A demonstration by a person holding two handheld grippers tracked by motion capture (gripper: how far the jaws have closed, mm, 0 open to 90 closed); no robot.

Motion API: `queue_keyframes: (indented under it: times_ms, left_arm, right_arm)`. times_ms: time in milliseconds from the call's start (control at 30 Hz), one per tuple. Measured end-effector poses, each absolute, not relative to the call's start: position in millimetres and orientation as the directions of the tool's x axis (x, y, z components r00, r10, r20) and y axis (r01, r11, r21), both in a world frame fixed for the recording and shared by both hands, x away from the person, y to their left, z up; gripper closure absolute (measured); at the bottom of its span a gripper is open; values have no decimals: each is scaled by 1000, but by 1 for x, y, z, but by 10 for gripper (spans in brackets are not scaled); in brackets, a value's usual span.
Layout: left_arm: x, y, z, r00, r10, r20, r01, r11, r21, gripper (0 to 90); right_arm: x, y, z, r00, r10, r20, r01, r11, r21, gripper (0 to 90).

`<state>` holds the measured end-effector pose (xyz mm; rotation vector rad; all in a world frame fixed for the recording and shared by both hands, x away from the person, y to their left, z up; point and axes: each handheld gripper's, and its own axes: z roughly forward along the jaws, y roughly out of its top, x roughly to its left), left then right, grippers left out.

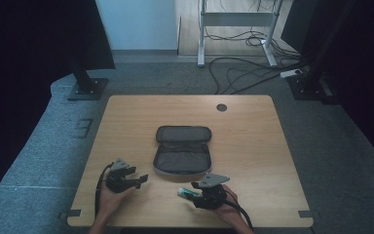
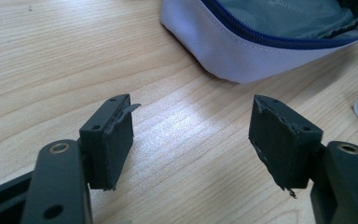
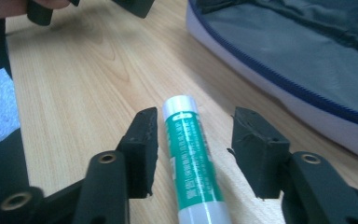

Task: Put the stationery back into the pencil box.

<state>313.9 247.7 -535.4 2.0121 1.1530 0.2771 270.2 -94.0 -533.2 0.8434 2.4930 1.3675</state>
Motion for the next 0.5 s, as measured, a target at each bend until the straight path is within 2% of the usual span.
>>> queue_keyframes:
  times_ms: [500]
  left_arm:
    - [314,248,-536,561,807,-185,638,-279,718,311]
  right_arm:
    - [266,-82,-546,-843,537,34,365,525,769,601]
